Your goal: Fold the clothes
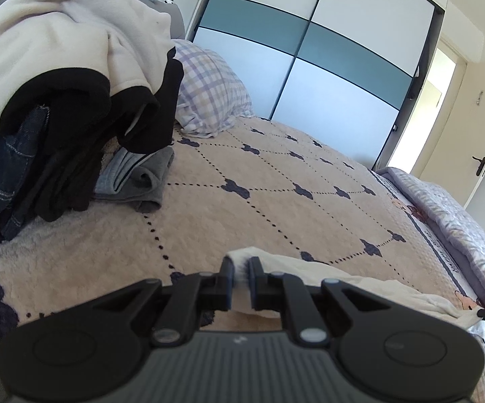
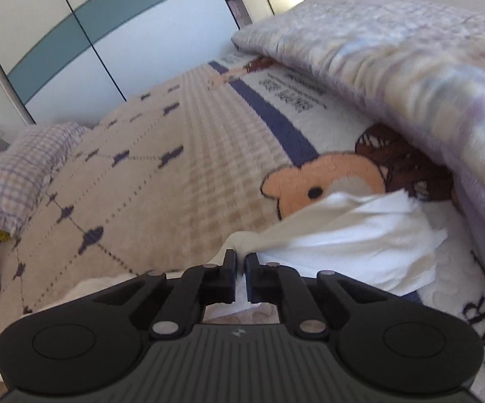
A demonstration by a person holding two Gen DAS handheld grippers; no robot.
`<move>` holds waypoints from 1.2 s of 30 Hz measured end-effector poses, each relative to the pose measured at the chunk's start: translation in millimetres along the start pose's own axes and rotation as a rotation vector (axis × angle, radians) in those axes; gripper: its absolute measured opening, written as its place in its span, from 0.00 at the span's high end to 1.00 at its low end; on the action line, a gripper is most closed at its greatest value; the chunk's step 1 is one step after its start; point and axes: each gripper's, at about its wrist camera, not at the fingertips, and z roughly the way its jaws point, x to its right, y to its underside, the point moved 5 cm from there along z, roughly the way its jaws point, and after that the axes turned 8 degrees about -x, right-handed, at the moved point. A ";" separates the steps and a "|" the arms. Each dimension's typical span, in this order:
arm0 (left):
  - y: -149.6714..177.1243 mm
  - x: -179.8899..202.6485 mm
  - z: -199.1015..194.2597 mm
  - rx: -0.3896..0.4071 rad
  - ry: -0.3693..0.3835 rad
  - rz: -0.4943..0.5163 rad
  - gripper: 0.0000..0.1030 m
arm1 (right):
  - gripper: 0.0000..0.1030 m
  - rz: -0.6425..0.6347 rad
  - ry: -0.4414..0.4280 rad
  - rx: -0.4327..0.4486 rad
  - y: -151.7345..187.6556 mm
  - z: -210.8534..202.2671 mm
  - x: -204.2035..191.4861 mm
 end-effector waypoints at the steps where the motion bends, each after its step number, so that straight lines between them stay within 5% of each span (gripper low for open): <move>1: -0.3 -0.8 -2.5 0.003 0.003 0.001 0.91 | 0.94 -0.005 -0.009 0.018 -1.9 -11.0 -2.5; 11: 6.8 -6.8 -27.1 -0.030 0.002 -0.010 0.91 | 0.96 -0.083 -0.027 0.047 18.5 -95.0 9.3; 18: 29.6 -14.8 -34.0 -0.169 -0.077 -0.020 0.91 | 0.96 -0.217 0.019 -0.041 70.1 -124.7 13.3; 24: 51.1 -25.2 -34.8 -0.324 -0.070 0.029 0.86 | 0.95 -0.176 0.023 -0.161 112.1 -136.3 30.8; 28: 34.5 -35.6 -54.4 -0.275 -0.111 -0.008 0.84 | 0.92 -0.094 0.050 -0.158 113.7 -148.7 46.4; 30: 23.2 -32.1 -58.8 -0.228 -0.090 -0.014 0.75 | 0.91 -0.070 0.080 -0.100 104.2 -161.2 50.0; 32: 18.3 -21.4 -51.5 -0.207 -0.062 0.008 0.60 | 0.87 -0.068 0.100 0.000 90.3 -174.9 47.9; 34: 20.4 -10.5 -34.8 -0.212 -0.042 0.035 0.59 | 0.67 -0.082 0.094 0.048 79.4 -176.1 43.4; 36: 17.8 1.9 -16.9 -0.246 -0.025 0.060 0.59 | 0.58 -0.111 0.111 0.041 77.3 -164.9 37.4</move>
